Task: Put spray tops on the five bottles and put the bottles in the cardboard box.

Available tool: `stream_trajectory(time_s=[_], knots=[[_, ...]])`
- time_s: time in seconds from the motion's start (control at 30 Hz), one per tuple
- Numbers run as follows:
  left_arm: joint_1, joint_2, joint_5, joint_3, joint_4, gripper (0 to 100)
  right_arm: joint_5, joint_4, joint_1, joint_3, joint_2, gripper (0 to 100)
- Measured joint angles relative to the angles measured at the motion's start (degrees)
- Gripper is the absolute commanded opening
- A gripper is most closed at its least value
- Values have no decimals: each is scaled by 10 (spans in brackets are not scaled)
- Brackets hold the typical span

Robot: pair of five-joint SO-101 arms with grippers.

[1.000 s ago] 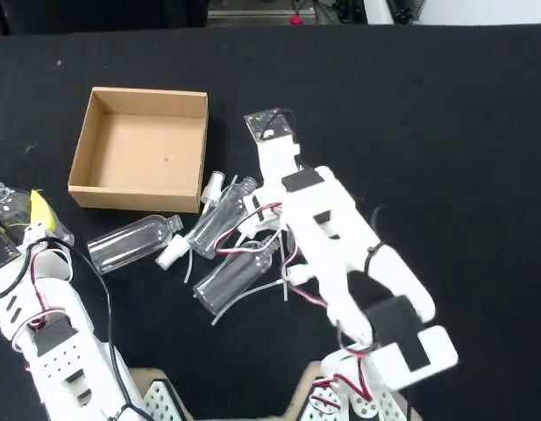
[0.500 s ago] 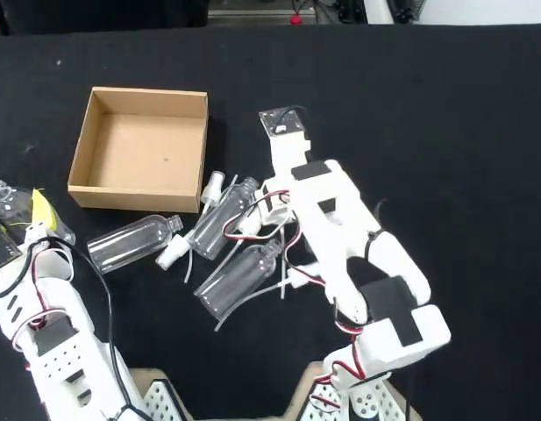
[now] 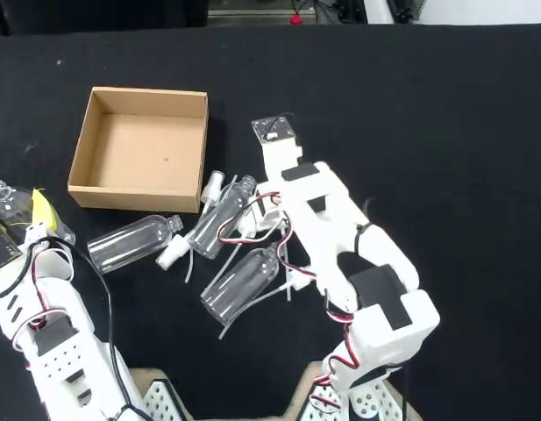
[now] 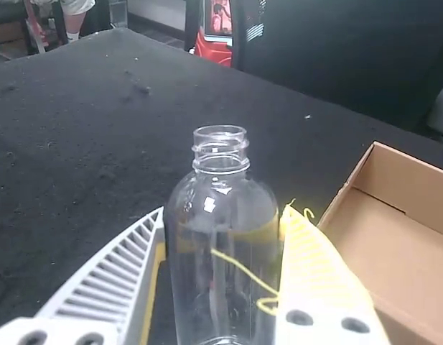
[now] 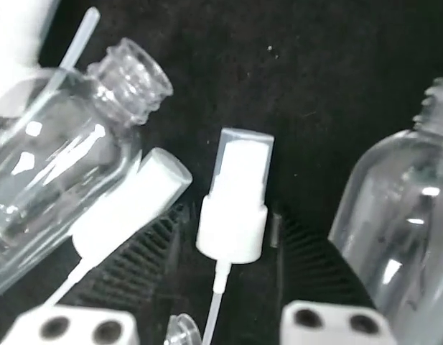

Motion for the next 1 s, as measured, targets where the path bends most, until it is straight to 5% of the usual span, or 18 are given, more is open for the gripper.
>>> stream_trajectory(time_s=[0.4,0.73,1.0], knots=[[53,0,0,-85,15,163,-1,67,47,0,-173,60],[286,0,0,-276,299,164,-1,97,88,-55,-467,60],[533,0,-65,-258,291,164,-11,97,89,-210,-523,60]])
